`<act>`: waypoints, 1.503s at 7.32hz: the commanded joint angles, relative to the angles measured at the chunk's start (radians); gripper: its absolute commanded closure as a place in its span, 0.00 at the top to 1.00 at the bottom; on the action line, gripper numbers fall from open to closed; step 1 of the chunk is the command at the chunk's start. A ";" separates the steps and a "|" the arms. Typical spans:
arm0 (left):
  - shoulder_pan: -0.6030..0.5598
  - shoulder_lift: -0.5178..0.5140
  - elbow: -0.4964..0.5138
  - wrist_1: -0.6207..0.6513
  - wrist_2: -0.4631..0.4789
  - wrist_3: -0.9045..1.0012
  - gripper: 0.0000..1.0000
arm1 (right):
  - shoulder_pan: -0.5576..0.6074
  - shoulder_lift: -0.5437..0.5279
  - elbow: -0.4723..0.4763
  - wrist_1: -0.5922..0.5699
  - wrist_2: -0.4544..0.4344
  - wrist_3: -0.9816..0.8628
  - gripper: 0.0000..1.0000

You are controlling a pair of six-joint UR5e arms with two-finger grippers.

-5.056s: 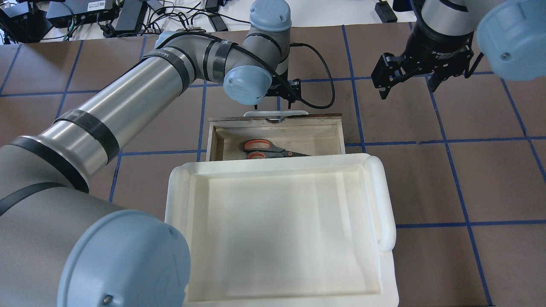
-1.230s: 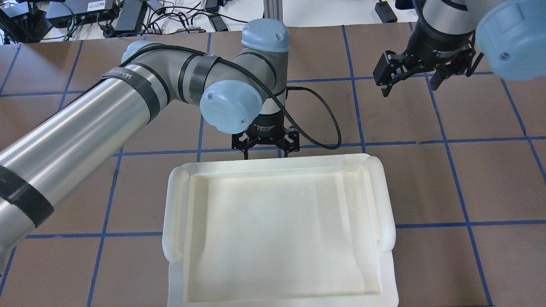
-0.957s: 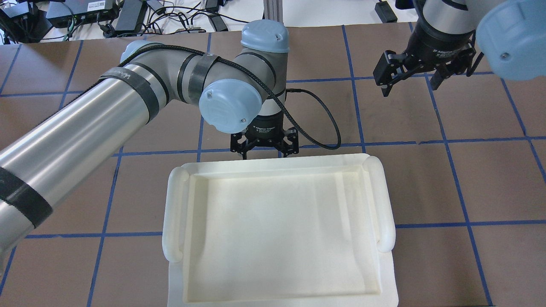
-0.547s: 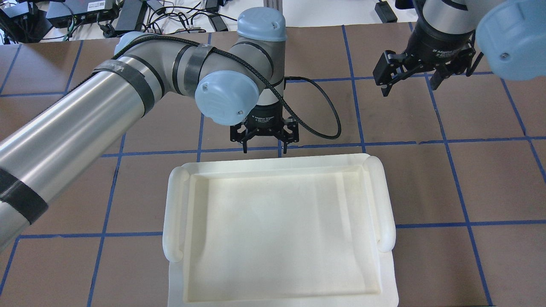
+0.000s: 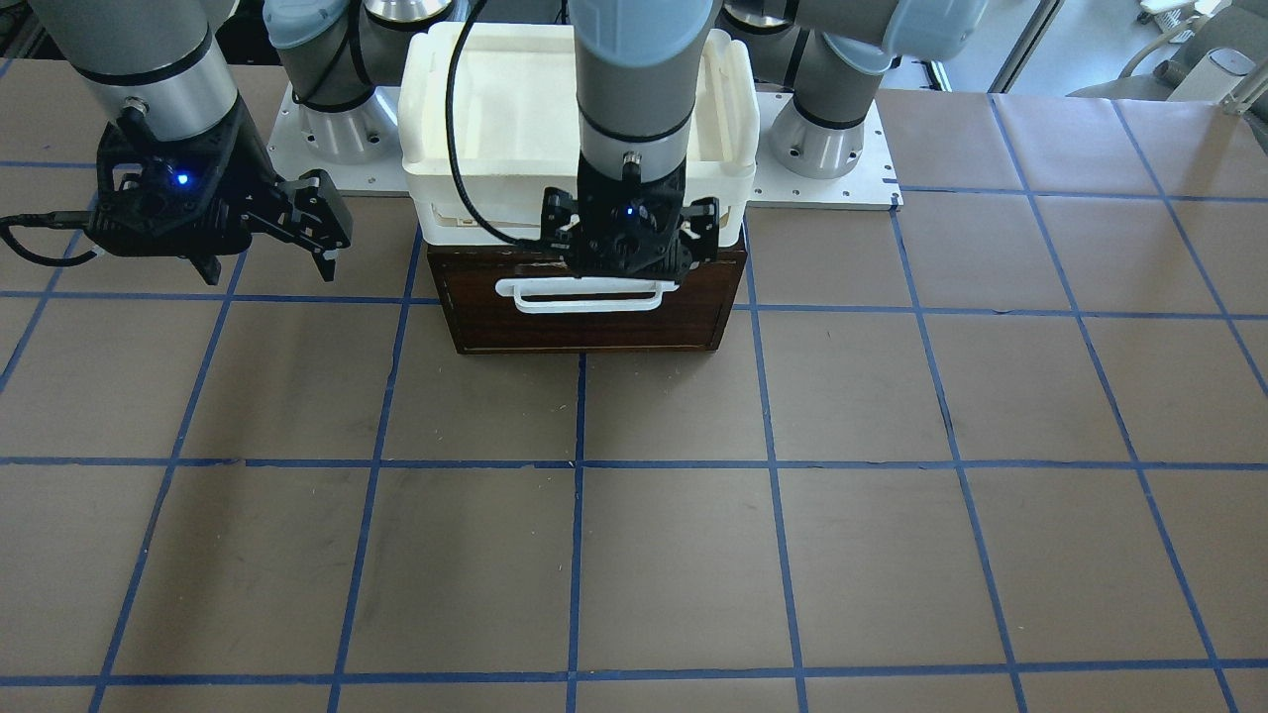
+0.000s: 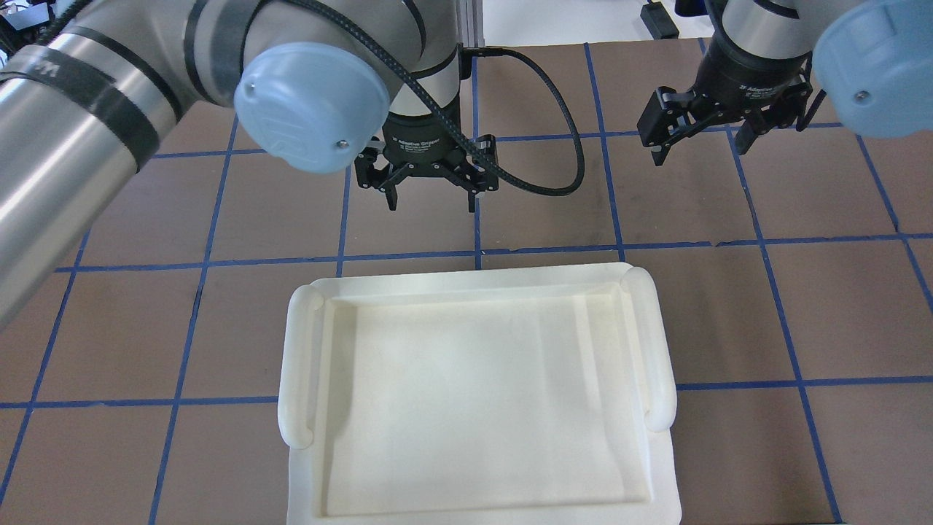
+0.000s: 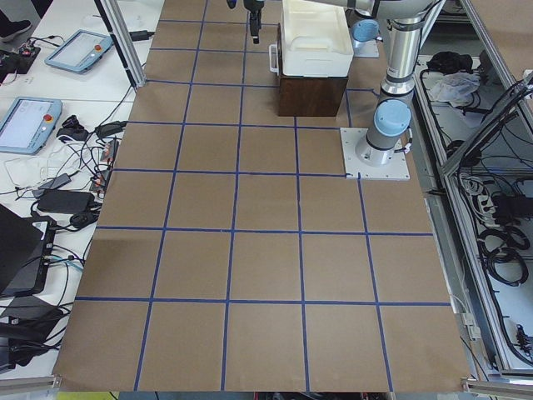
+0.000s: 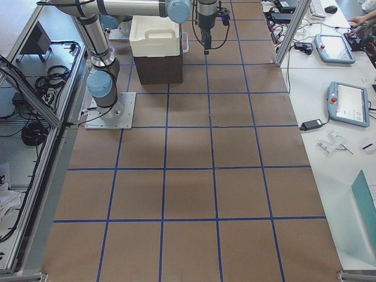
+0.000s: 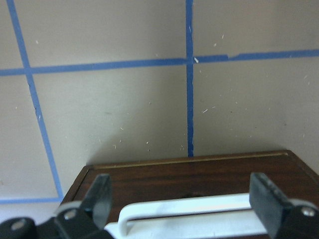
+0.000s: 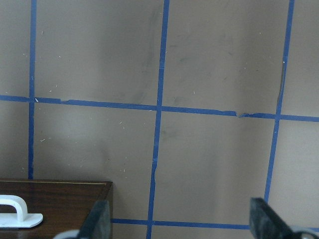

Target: Put scissors in drawer and close it

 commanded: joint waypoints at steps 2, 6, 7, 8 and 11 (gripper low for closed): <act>0.079 0.165 -0.022 -0.153 0.011 0.048 1.00 | -0.003 0.000 0.001 0.000 -0.001 -0.005 1.00; 0.352 0.245 -0.055 -0.091 -0.006 0.273 1.00 | -0.003 -0.001 -0.001 0.002 -0.001 -0.005 1.00; 0.356 0.227 -0.062 -0.010 -0.004 0.275 1.00 | -0.003 -0.003 0.000 0.002 -0.001 0.003 1.00; 0.351 0.212 -0.063 0.032 -0.004 0.269 1.00 | -0.003 -0.001 -0.001 0.002 -0.001 0.003 1.00; 0.302 0.184 -0.072 0.079 0.003 0.266 1.00 | -0.003 -0.003 -0.001 0.000 0.001 0.003 1.00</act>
